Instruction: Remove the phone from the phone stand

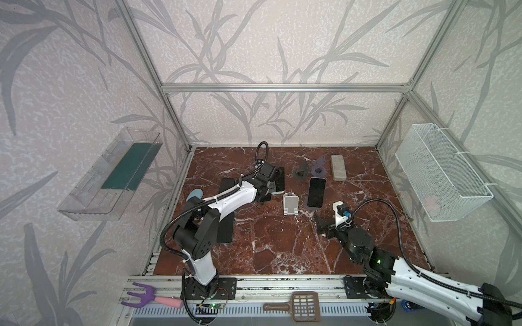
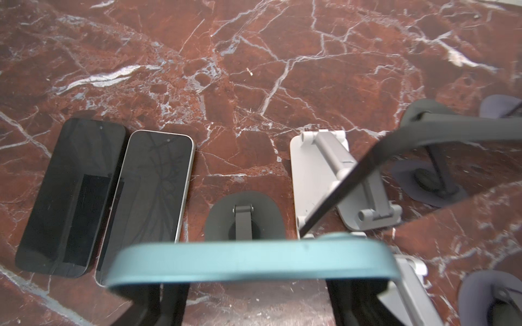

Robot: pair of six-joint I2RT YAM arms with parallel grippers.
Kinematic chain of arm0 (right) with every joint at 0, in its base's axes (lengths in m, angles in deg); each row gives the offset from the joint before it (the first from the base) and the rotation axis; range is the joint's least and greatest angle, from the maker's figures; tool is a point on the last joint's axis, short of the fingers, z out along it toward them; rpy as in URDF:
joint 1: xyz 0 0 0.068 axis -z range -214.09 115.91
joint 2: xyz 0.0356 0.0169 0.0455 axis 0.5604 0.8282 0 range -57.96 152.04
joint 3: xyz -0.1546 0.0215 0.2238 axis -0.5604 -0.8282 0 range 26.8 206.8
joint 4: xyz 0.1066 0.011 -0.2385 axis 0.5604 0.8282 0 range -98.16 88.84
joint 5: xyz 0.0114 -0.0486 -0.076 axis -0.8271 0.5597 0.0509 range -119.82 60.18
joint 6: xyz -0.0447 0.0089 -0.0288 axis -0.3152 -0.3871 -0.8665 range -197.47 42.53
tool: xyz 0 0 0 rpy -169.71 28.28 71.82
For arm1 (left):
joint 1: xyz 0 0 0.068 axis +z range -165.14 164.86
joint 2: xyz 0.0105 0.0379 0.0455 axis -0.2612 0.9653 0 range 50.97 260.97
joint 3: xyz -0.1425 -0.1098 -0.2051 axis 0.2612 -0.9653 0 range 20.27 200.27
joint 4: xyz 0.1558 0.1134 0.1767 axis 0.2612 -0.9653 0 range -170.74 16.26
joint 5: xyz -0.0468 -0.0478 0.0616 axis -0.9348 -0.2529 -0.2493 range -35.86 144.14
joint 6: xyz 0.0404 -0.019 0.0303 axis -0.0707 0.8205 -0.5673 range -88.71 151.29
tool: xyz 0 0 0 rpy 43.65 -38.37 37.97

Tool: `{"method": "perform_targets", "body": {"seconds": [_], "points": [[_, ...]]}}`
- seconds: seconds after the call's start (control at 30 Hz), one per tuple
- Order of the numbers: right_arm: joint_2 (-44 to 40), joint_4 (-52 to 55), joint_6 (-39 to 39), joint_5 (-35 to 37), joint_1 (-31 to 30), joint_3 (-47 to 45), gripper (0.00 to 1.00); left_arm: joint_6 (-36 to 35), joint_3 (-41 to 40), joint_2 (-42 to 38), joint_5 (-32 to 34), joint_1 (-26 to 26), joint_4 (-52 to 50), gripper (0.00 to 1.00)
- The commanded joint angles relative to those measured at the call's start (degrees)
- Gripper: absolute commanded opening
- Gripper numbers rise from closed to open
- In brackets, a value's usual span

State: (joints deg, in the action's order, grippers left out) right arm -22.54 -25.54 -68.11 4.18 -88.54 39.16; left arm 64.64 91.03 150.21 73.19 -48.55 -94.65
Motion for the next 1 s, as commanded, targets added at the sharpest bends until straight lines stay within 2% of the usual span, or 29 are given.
{"method": "perform_targets", "body": {"seconds": [0.0,0.2,0.97], "points": [[-1.05,-0.01,-0.31,0.73,0.15,1.45,0.99,-2.13,-1.37,-3.98,-0.22,-0.06,2.83,0.51],[-0.18,-0.37,-0.24,0.65,0.17,1.53,0.99,-2.78,-3.74,-6.60,-1.07,-0.16,4.32,0.50],[-0.82,-0.32,-0.68,1.38,0.14,1.26,0.99,-6.49,-7.53,-21.06,-3.89,-0.74,-3.51,0.48]]}}
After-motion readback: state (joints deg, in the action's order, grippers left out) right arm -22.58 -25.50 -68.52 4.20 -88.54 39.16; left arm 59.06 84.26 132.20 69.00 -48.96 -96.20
